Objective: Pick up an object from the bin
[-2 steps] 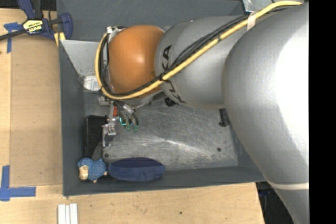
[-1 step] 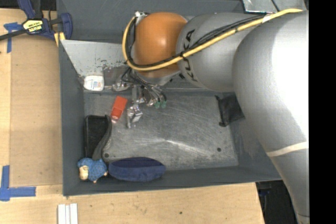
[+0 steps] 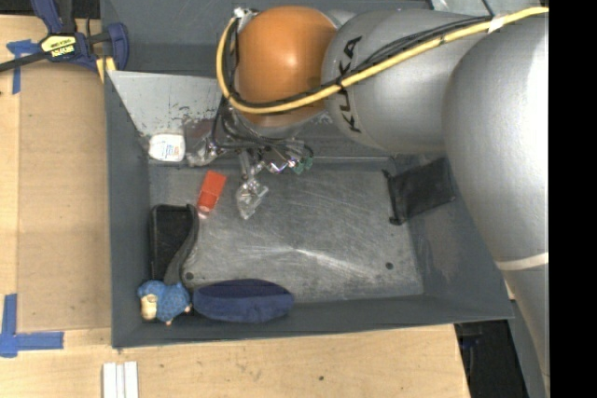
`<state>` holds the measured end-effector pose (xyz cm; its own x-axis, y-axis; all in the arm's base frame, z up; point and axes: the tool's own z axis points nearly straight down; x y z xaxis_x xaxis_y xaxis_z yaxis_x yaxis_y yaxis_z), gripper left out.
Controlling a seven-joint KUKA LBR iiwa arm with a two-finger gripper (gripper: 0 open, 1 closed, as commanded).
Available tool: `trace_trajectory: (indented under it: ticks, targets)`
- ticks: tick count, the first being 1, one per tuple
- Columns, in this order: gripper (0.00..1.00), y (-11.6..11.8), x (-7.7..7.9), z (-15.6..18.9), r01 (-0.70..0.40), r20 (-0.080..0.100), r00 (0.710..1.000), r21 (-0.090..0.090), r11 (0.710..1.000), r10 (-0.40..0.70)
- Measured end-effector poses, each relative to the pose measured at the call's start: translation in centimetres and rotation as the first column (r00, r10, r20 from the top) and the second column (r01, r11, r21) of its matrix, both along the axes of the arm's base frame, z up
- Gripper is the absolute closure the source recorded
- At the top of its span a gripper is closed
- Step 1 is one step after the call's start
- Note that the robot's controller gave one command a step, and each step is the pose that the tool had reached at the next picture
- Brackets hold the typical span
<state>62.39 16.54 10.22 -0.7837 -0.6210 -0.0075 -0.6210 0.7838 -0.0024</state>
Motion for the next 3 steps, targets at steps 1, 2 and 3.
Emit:
trace_trajectory:
  ticks: [1,2,3]
  targets:
    - [0.0,-1.5,0.0,0.4,-0.045,-0.004,0.999,-0.002,0.999,0.045]
    - [0.0,-0.4,0.6,-2.8,-0.276,-0.003,0.961,-0.002,0.961,0.276]
    - [0.0,-0.4,0.8,-2.6,-0.271,-0.001,0.963,-0.001,0.963,0.271]
